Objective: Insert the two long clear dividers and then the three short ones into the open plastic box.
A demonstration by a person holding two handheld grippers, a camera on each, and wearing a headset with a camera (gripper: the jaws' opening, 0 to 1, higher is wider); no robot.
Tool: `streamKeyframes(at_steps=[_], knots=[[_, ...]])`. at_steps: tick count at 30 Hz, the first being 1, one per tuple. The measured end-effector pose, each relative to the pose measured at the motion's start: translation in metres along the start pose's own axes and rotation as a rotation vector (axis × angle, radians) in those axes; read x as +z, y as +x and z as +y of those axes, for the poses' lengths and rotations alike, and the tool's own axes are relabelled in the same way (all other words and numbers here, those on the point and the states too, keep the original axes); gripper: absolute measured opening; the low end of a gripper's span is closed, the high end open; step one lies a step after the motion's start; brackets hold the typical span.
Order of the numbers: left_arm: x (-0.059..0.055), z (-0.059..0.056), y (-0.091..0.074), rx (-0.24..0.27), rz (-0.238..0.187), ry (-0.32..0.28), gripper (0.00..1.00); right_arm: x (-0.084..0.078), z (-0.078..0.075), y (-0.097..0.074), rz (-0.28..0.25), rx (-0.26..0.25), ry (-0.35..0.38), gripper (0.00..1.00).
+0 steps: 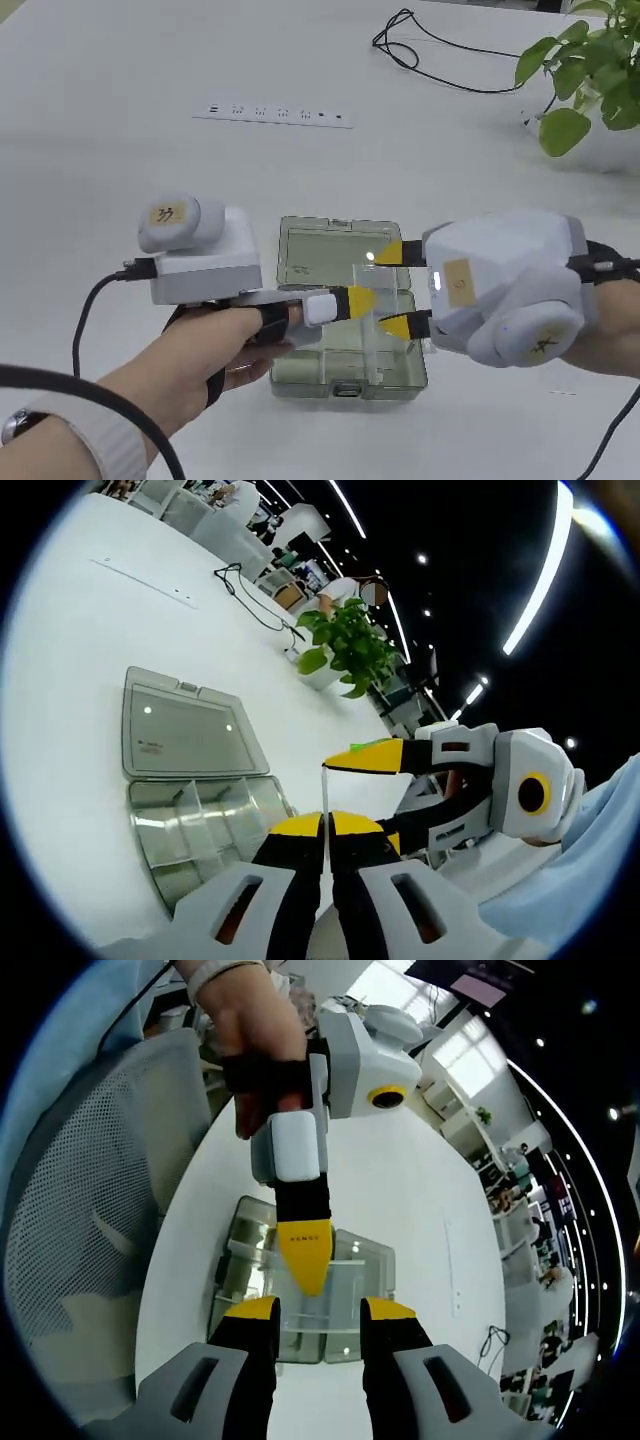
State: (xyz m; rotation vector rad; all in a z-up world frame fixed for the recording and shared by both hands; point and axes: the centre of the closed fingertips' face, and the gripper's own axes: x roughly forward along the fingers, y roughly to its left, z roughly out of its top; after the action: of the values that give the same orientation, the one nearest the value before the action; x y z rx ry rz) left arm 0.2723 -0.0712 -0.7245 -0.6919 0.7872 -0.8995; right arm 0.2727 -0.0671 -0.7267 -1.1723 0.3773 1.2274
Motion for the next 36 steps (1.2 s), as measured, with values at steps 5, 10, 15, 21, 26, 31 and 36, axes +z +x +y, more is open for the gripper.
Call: streamKeyframes(at_steps=[5,10,15,21,26,31,36], knots=[[0.0,-0.001,0.0,-0.002,-0.001,-0.005,0.0,0.001,0.0,0.0,-0.004,0.001,-0.009,0.33],[0.001,-0.006,-0.001,-0.028,0.0,0.024,0.0,0.006,-0.001,-0.004,-0.054,0.035,0.094,0.41],[-0.003,-0.008,-0.004,-0.053,0.033,0.141,0.0,0.008,-0.01,-0.016,-0.097,0.074,0.212,0.42],[-0.013,-0.009,-0.009,-0.078,0.105,0.375,0.0,0.009,-0.012,-0.034,-0.138,0.19,0.319,0.36],[-0.015,-0.014,-0.014,-0.126,0.131,0.529,0.0,0.005,-0.007,-0.041,-0.138,0.297,0.367,0.29],[-0.026,-0.016,-0.018,-0.142,0.195,0.775,0.0,0.009,-0.002,-0.045,-0.14,0.375,0.392,0.25],[-0.032,-0.022,-0.019,-0.161,0.204,0.834,0.0,0.013,0.008,-0.044,-0.131,0.439,0.39,0.21]])
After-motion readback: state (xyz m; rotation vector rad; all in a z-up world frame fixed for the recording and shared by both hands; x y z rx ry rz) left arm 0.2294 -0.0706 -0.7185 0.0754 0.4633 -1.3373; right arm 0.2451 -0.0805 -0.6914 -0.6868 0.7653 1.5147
